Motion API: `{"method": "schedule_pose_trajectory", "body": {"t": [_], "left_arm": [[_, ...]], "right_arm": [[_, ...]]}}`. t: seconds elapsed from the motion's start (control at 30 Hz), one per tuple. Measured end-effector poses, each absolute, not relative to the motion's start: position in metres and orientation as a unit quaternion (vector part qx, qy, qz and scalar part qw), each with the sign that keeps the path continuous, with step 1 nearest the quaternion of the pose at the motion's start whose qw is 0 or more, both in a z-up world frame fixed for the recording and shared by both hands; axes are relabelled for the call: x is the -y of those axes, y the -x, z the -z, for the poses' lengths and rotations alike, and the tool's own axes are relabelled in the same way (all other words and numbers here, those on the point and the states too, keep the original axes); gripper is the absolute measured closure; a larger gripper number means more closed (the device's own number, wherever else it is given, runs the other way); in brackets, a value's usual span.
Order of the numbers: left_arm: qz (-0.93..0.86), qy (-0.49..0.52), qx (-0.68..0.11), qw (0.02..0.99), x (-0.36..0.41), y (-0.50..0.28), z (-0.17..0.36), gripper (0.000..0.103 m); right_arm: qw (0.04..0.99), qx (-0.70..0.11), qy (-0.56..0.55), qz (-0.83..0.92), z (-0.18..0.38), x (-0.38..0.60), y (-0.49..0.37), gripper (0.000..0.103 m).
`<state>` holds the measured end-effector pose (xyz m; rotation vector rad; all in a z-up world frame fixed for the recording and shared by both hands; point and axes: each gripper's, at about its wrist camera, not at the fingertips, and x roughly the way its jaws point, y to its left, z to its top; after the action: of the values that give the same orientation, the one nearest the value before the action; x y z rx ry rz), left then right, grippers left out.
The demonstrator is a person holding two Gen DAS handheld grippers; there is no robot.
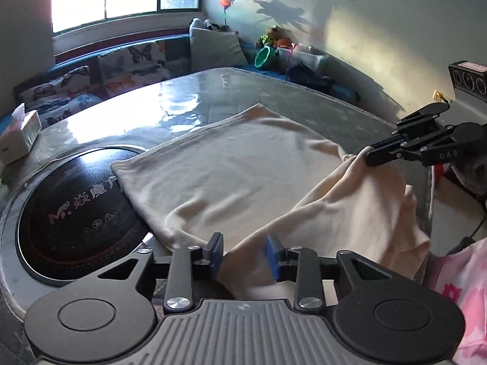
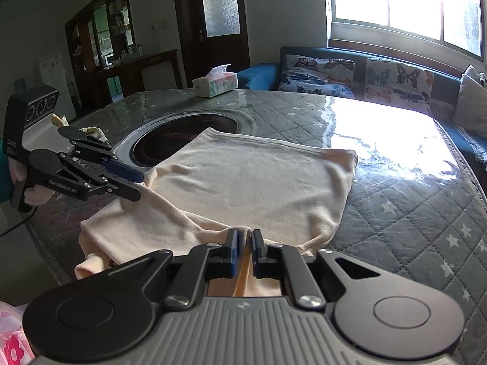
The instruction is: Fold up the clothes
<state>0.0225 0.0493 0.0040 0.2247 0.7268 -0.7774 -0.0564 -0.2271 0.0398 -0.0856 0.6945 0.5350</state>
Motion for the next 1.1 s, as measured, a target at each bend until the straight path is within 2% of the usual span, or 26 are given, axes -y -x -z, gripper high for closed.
{"method": "schedule_pose_trajectory", "body": {"t": [0.03, 0.07, 0.17, 0.27, 0.43, 0.63, 0.77, 1.0, 1.1], "left_arm": [[0.375, -0.103, -0.349, 0.853, -0.052, -0.026, -0.004, 0.072], [0.379, -0.099, -0.353, 0.85, -0.053, -0.027, -0.003, 0.083], [0.388, -0.093, -0.36, 0.844, -0.055, -0.03, -0.003, 0.099], [0.38, -0.09, -0.348, 0.853, -0.061, -0.023, -0.01, 0.1], [0.356, -0.079, -0.346, 0.864, -0.072, -0.018, -0.01, 0.1], [0.346, -0.065, -0.354, 0.866, -0.075, -0.021, -0.003, 0.099], [0.332, -0.064, -0.352, 0.873, -0.076, -0.018, -0.008, 0.095], [0.374, -0.061, -0.323, 0.867, -0.053, 0.024, -0.021, 0.093], [0.397, -0.088, -0.319, 0.856, -0.037, 0.045, -0.016, 0.079]], "right_arm": [[0.904, -0.337, 0.041, -0.258, -0.039, 0.227, 0.056, 0.095], [0.904, -0.338, 0.041, -0.258, -0.039, 0.227, 0.055, 0.095], [0.904, -0.34, 0.04, -0.256, -0.038, 0.227, 0.054, 0.095], [0.905, -0.337, 0.038, -0.256, -0.041, 0.227, 0.054, 0.095], [0.909, -0.33, 0.034, -0.254, -0.044, 0.228, 0.053, 0.095], [0.902, -0.363, 0.019, -0.234, -0.019, 0.229, 0.037, 0.095], [0.9, -0.36, 0.002, -0.246, -0.024, 0.235, 0.042, 0.093], [0.881, -0.389, 0.003, -0.271, -0.019, 0.233, 0.05, 0.09], [0.879, -0.393, 0.007, -0.27, -0.014, 0.23, 0.052, 0.09]]}}
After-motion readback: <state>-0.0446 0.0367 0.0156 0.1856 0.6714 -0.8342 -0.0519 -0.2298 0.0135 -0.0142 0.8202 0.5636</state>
